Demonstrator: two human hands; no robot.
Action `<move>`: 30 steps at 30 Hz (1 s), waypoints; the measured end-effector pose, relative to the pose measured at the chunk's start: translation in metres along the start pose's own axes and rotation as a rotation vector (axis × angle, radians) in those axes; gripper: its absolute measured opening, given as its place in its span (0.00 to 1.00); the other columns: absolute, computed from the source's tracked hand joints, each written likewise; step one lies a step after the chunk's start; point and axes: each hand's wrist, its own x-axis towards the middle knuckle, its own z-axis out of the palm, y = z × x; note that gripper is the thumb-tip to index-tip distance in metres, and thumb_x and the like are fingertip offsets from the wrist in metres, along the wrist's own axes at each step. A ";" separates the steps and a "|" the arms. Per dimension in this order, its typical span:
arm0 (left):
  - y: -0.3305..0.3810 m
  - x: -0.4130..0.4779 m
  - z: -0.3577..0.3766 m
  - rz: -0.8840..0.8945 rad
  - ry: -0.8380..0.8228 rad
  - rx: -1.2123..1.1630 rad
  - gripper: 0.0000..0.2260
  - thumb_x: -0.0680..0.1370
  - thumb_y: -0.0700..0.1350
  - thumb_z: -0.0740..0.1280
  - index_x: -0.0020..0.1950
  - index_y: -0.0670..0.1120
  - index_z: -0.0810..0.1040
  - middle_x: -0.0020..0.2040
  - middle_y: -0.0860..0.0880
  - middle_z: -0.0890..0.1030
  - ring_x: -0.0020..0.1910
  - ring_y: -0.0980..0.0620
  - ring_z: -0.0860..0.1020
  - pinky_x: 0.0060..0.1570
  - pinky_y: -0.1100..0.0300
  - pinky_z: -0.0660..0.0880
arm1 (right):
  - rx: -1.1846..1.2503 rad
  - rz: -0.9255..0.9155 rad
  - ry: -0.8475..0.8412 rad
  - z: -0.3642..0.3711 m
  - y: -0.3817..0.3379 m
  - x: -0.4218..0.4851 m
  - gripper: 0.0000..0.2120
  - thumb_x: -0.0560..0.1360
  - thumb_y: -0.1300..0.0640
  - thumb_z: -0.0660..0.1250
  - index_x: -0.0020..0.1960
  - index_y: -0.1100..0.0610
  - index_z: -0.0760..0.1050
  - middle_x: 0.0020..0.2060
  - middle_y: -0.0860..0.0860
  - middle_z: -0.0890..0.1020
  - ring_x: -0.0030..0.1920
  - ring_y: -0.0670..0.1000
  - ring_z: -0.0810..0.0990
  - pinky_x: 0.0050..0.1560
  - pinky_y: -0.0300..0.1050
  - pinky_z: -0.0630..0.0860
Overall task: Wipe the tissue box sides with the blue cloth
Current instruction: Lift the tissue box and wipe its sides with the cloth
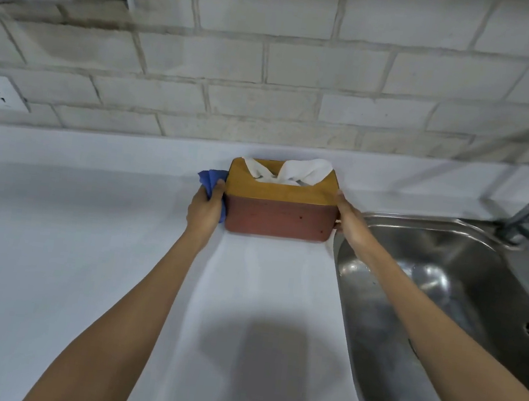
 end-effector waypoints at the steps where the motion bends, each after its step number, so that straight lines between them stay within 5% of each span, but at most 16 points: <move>1: 0.001 -0.003 -0.003 0.007 0.003 0.033 0.14 0.80 0.55 0.56 0.43 0.48 0.72 0.44 0.46 0.78 0.47 0.46 0.75 0.54 0.50 0.73 | -0.018 0.001 -0.001 -0.002 -0.003 -0.006 0.31 0.77 0.34 0.47 0.69 0.51 0.70 0.57 0.47 0.79 0.58 0.52 0.78 0.64 0.49 0.71; 5: 0.005 -0.024 -0.014 0.036 0.038 0.145 0.16 0.80 0.57 0.55 0.34 0.53 0.68 0.32 0.53 0.74 0.33 0.54 0.74 0.36 0.61 0.71 | -0.081 0.006 0.011 -0.008 -0.012 -0.036 0.27 0.76 0.32 0.45 0.46 0.49 0.74 0.38 0.47 0.78 0.40 0.46 0.78 0.43 0.42 0.72; 8: 0.003 -0.044 -0.026 0.082 0.058 0.242 0.18 0.80 0.58 0.53 0.33 0.53 0.68 0.31 0.54 0.74 0.31 0.59 0.72 0.31 0.64 0.65 | -0.108 0.011 -0.004 -0.012 -0.012 -0.060 0.27 0.75 0.31 0.46 0.38 0.49 0.73 0.37 0.48 0.79 0.42 0.49 0.80 0.44 0.43 0.76; 11: 0.000 -0.061 -0.038 0.127 0.055 0.339 0.19 0.80 0.59 0.52 0.34 0.53 0.69 0.32 0.54 0.74 0.33 0.54 0.72 0.37 0.59 0.67 | -0.142 0.031 -0.056 -0.017 -0.009 -0.079 0.31 0.76 0.32 0.46 0.46 0.55 0.76 0.42 0.55 0.81 0.47 0.56 0.82 0.52 0.50 0.77; 13: 0.000 -0.070 -0.045 0.138 0.059 0.392 0.19 0.80 0.59 0.52 0.34 0.52 0.69 0.32 0.54 0.74 0.36 0.50 0.73 0.42 0.58 0.67 | -0.154 0.050 -0.101 -0.021 -0.008 -0.091 0.31 0.76 0.33 0.46 0.54 0.56 0.75 0.43 0.54 0.81 0.42 0.53 0.83 0.46 0.45 0.78; 18: 0.007 -0.083 -0.061 0.096 0.046 0.503 0.21 0.79 0.59 0.53 0.36 0.47 0.73 0.32 0.51 0.74 0.40 0.46 0.74 0.43 0.56 0.67 | -0.145 0.060 -0.265 -0.028 0.002 -0.113 0.18 0.76 0.44 0.60 0.63 0.50 0.70 0.28 0.46 0.78 0.30 0.44 0.80 0.45 0.41 0.77; 19: 0.009 -0.084 -0.062 0.090 0.044 0.514 0.21 0.79 0.59 0.53 0.37 0.47 0.73 0.32 0.51 0.74 0.40 0.46 0.75 0.43 0.56 0.67 | -0.168 0.026 -0.300 -0.030 0.003 -0.116 0.24 0.74 0.49 0.64 0.69 0.47 0.65 0.28 0.45 0.78 0.31 0.43 0.79 0.46 0.40 0.76; 21: 0.013 -0.085 -0.063 0.083 0.048 0.521 0.21 0.79 0.59 0.52 0.39 0.45 0.74 0.33 0.49 0.75 0.41 0.46 0.75 0.43 0.56 0.68 | -0.242 -0.044 -0.385 -0.034 0.005 -0.121 0.45 0.67 0.56 0.70 0.76 0.42 0.48 0.35 0.49 0.79 0.38 0.44 0.79 0.47 0.37 0.74; 24: 0.016 -0.087 -0.061 0.088 0.068 0.500 0.21 0.79 0.58 0.52 0.40 0.44 0.74 0.36 0.47 0.77 0.41 0.45 0.76 0.43 0.56 0.69 | -0.396 -0.127 -0.430 -0.032 0.010 -0.123 0.59 0.65 0.64 0.73 0.75 0.42 0.31 0.50 0.52 0.76 0.45 0.47 0.77 0.45 0.35 0.75; 26: 0.017 -0.090 -0.059 0.102 0.094 0.468 0.21 0.80 0.58 0.51 0.39 0.45 0.72 0.37 0.47 0.77 0.41 0.46 0.75 0.43 0.56 0.68 | -0.487 -0.197 -0.384 -0.026 0.014 -0.119 0.63 0.63 0.64 0.76 0.74 0.44 0.28 0.55 0.50 0.72 0.48 0.46 0.76 0.45 0.33 0.74; 30: 0.013 -0.097 -0.054 0.183 0.160 0.317 0.19 0.80 0.58 0.52 0.37 0.47 0.70 0.36 0.49 0.76 0.39 0.48 0.74 0.42 0.56 0.68 | -0.538 -0.344 -0.237 -0.021 0.019 -0.106 0.62 0.59 0.62 0.79 0.77 0.51 0.38 0.65 0.52 0.65 0.61 0.52 0.71 0.62 0.47 0.73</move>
